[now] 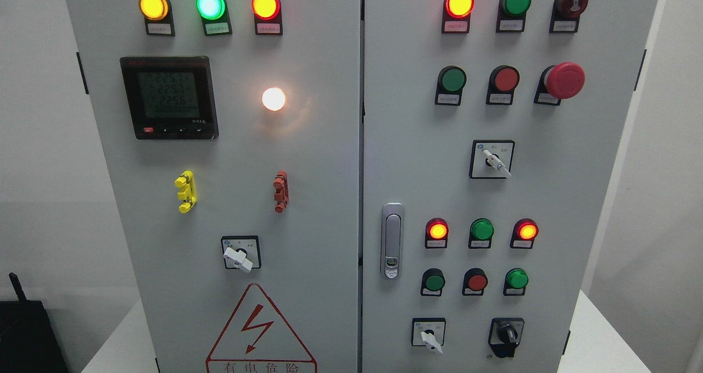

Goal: Trip black knob to open circuit

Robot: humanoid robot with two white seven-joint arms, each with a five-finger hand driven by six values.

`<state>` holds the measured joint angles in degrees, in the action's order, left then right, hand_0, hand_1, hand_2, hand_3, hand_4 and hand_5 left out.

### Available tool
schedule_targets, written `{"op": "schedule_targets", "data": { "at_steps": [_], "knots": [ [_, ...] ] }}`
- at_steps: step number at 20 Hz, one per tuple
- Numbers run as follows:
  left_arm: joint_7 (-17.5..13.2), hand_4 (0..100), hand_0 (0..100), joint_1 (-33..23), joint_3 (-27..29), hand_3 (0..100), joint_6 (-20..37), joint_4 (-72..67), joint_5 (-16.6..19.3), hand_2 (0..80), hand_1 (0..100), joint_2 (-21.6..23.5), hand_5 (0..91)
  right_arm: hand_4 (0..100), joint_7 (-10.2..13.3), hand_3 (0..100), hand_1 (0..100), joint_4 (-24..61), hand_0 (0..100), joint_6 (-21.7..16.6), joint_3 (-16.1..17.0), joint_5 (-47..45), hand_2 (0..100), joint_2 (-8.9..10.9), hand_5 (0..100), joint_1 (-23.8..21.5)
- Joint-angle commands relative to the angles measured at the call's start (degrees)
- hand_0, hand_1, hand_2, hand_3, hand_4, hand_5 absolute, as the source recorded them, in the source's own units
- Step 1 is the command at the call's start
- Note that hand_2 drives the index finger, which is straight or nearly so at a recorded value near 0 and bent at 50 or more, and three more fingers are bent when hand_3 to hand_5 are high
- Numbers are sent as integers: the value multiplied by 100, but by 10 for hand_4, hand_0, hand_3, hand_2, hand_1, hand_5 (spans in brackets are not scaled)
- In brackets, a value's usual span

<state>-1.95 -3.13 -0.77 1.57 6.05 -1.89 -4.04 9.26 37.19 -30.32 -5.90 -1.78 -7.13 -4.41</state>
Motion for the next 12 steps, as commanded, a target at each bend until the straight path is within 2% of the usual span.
{"op": "schedule_targets", "data": {
  "at_steps": [1, 4, 12],
  "knots": [
    [1, 0, 120, 14, 7, 0, 10, 1, -14, 0, 389, -9, 0, 727, 24, 859, 623, 357, 151, -88, 28, -16, 0, -25, 540, -60],
    [1, 0, 120, 14, 7, 0, 10, 1, -14, 0, 389, -9, 0, 756, 24, 889, 644, 727, 196, -88, 28, -16, 0, -25, 575, -148],
    [1, 0, 120, 14, 7, 0, 10, 1, -14, 0, 389, -9, 0, 820, 24, 1000, 684, 1773, 230, -79, 37, -15, 0, -25, 666, -446]
  ]
}}
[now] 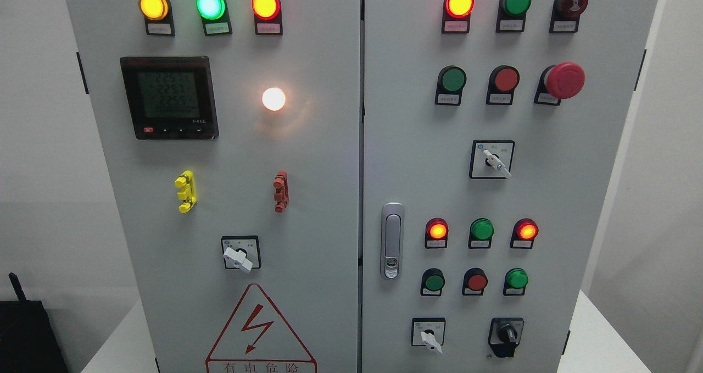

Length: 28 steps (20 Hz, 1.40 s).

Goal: Trip black knob to open circuit

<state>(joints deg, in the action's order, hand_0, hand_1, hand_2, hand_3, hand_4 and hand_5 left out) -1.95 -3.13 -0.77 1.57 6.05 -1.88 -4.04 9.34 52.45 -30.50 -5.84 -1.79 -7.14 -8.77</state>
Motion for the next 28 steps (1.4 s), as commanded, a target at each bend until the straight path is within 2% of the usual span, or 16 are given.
{"op": "schedule_targets", "data": {
  "at_steps": [1, 13, 19, 28],
  "knots": [
    [1, 0, 120, 23, 7, 0, 1, 1, -14, 0, 389, -9, 0, 835, 16, 1000, 687, 379, 236, -53, 30, -5, 0, -24, 682, -45],
    [1, 0, 120, 23, 7, 0, 10, 1, -14, 0, 389, -9, 0, 953, -2, 1000, 673, 1952, 281, 0, 74, -5, 0, -24, 876, -476],
    [1, 0, 120, 14, 7, 0, 1, 1, -14, 0, 389, -9, 0, 956, -46, 1000, 671, 2637, 326, 18, 39, 3, 0, -7, 887, -705],
    [1, 0, 120, 23, 7, 0, 10, 1, -14, 0, 389, -9, 0, 964, -63, 1000, 686, 3253, 401, 105, 30, 21, 0, 19, 901, -784]
  ]
}}
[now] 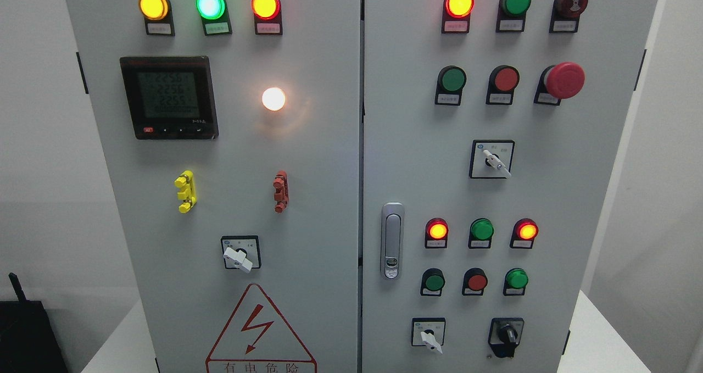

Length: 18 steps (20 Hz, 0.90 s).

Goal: Trip black knob to open circuit

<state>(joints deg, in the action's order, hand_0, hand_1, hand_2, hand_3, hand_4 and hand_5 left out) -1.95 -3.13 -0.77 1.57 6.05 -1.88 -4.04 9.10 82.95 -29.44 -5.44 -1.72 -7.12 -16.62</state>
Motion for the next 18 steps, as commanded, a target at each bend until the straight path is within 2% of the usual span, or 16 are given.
{"op": "schedule_targets", "data": {
  "at_steps": [1, 18],
  "knots": [
    [1, 0, 120, 14, 7, 0, 10, 1, -14, 0, 389, -9, 0, 965, -39, 1000, 686, 265, 403, 17, -1, 14, 0, 17, 902, 0],
    [1, 0, 120, 23, 7, 0, 10, 1, -14, 0, 389, -9, 0, 982, -48, 1000, 717, 1091, 518, 606, 87, 14, 0, 35, 917, 97]
  ]
}}
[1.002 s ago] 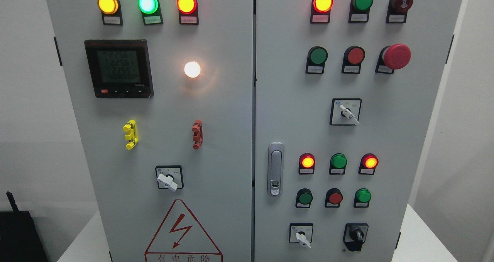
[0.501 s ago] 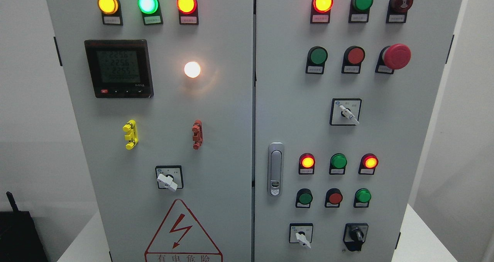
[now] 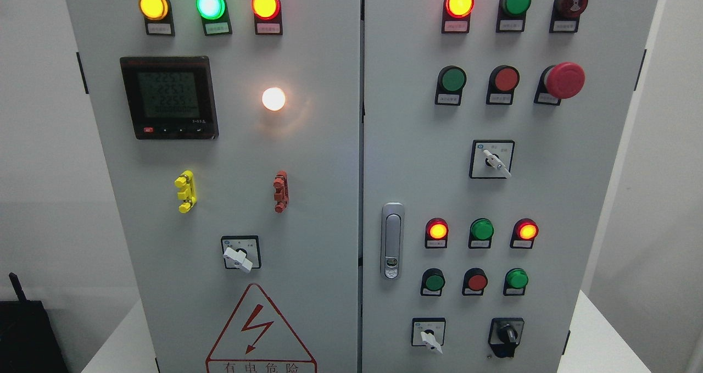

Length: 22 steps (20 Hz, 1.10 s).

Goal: Trip black knob to open circuit

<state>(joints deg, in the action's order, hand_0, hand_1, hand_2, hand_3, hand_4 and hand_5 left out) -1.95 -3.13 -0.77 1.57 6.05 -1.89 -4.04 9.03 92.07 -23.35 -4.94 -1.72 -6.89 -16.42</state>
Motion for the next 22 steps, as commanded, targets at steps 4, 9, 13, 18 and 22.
{"op": "schedule_targets", "data": {
  "at_steps": [4, 9, 13, 18, 22],
  "knots": [
    [1, 0, 120, 14, 7, 0, 10, 1, -14, 0, 389, -9, 0, 988, -50, 1000, 723, 302, 554, 41, 63, 5, 0, 13, 919, 95],
    [1, 0, 120, 14, 7, 0, 1, 1, -14, 0, 389, -9, 0, 991, -50, 1000, 725, 496, 570, 278, 72, 13, 0, 21, 918, 235],
    [1, 0, 120, 14, 7, 0, 10, 1, -14, 0, 389, -9, 0, 992, -164, 1000, 729, 557, 580, 427, 89, 13, 0, 13, 918, 333],
    [1, 0, 120, 14, 7, 0, 10, 1, -14, 0, 389, -9, 0, 992, -182, 1000, 732, 566, 587, 559, 186, 5, 0, 30, 917, 517],
    [1, 0, 120, 23, 7, 0, 10, 1, -14, 0, 389, -9, 0, 992, -200, 1000, 733, 566, 591, 691, 318, 5, 0, 65, 917, 692]
  ]
}}
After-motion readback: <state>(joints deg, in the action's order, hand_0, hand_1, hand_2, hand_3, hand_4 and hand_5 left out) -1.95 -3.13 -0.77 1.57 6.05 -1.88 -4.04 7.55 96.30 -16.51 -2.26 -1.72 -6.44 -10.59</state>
